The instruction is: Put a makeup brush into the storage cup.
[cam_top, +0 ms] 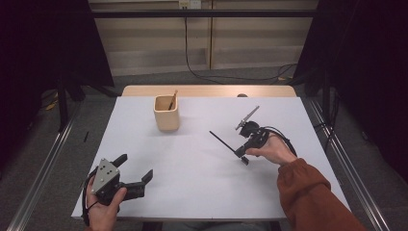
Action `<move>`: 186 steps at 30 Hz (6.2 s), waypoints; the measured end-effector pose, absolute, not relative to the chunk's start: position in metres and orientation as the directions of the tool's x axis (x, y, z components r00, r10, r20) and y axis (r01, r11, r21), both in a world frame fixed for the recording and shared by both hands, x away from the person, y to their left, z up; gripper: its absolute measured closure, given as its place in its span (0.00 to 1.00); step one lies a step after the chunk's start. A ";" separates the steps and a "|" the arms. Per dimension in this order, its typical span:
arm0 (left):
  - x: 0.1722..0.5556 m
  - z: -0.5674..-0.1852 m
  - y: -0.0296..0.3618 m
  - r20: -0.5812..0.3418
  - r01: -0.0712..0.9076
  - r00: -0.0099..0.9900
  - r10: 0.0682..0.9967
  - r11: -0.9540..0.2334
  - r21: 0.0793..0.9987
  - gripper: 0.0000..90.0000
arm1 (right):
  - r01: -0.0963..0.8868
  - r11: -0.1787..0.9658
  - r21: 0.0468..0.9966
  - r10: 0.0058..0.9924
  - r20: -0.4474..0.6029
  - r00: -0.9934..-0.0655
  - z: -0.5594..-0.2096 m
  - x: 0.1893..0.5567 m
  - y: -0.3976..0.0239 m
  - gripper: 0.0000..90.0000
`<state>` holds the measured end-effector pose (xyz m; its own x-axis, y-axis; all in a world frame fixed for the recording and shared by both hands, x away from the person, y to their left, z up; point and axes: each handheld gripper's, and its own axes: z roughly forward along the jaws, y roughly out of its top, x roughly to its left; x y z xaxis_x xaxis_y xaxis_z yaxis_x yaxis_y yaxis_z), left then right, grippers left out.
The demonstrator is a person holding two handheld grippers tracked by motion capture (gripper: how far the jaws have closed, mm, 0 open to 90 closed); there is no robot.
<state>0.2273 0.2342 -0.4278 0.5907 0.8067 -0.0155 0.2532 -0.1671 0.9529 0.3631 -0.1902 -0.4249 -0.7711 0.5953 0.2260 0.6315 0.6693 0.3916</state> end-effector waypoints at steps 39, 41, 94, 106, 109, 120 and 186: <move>0.227 -0.428 0.235 -0.012 0.251 0.590 0.807 -0.169 0.953 0.02 | 0.497 0.300 0.814 0.588 0.252 -0.769 -0.406 0.339 -0.233 0.96; 0.227 -0.428 0.235 -0.010 0.248 0.592 0.806 -0.170 0.954 0.02 | 0.486 0.274 0.830 0.591 0.253 -0.766 -0.405 0.337 -0.235 0.96; 0.227 -0.428 0.236 -0.010 0.241 0.599 0.800 -0.169 0.956 0.02 | 0.335 0.417 0.845 0.305 0.217 -0.927 -0.373 0.323 -0.161 0.96; 0.227 -0.427 0.236 -0.009 0.239 0.602 0.798 -0.170 0.956 0.02 | 0.286 0.569 0.771 0.239 0.178 -0.955 -0.369 0.324 -0.136 0.96; 0.227 -0.427 0.236 -0.011 0.240 0.600 0.800 -0.166 0.957 0.02 | 0.286 0.609 0.740 0.236 0.175 -0.956 -0.367 0.323 -0.131 0.96; 0.227 -0.427 0.237 -0.010 0.239 0.602 0.799 -0.169 0.956 0.02 | 0.265 0.741 0.617 0.218 0.151 -0.964 -0.370 0.324 -0.119 0.96; 0.250 -0.377 0.220 -0.009 0.202 0.713 0.701 -0.194 0.960 0.03 | 0.234 0.927 0.294 0.193 0.161 -0.968 -0.391 0.330 -0.114 0.95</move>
